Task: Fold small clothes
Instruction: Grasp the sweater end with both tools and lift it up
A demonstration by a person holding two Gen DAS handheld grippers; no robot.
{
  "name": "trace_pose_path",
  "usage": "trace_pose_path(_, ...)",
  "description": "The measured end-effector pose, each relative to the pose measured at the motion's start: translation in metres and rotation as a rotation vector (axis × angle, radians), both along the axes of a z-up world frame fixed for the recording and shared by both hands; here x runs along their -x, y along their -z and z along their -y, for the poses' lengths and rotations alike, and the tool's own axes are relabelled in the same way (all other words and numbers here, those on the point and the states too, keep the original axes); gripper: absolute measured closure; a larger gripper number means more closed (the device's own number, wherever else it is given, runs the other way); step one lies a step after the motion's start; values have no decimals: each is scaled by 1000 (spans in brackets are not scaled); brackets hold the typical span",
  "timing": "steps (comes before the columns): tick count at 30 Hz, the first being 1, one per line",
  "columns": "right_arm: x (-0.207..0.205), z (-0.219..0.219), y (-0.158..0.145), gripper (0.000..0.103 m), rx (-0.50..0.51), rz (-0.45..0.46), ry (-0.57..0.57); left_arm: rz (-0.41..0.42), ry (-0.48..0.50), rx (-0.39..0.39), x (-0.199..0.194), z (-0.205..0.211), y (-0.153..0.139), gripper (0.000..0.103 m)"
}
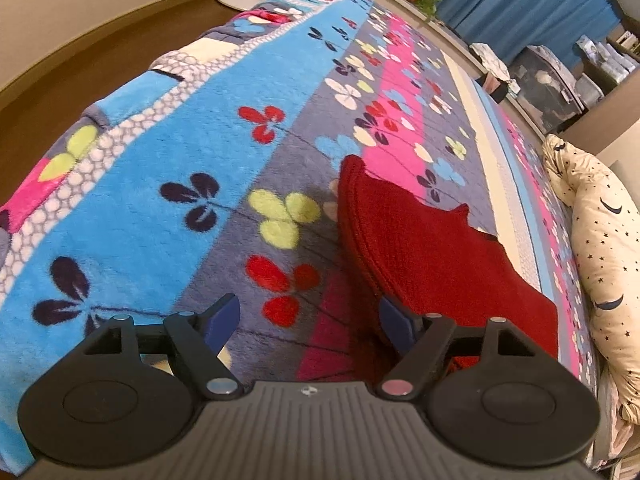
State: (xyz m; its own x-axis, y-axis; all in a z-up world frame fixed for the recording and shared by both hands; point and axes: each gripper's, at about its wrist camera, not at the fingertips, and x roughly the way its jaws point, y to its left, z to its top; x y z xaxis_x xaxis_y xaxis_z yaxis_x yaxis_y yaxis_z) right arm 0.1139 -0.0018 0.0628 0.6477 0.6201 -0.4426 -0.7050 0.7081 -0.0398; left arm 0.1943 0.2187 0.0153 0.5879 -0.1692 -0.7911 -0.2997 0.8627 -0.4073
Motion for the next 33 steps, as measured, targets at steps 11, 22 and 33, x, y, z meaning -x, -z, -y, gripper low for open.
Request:
trace_pose_path(11, 3, 7, -5, 87, 2, 11, 20, 6, 56, 63, -13, 5, -5, 17)
trace_pose_path(22, 2, 9, -8, 87, -5, 0, 24, 27, 155, 360, -63, -9, 10, 16)
trace_pose_path(33, 2, 9, -9, 87, -5, -2, 19, -112, 281, 294, -110, 19, 47, 14)
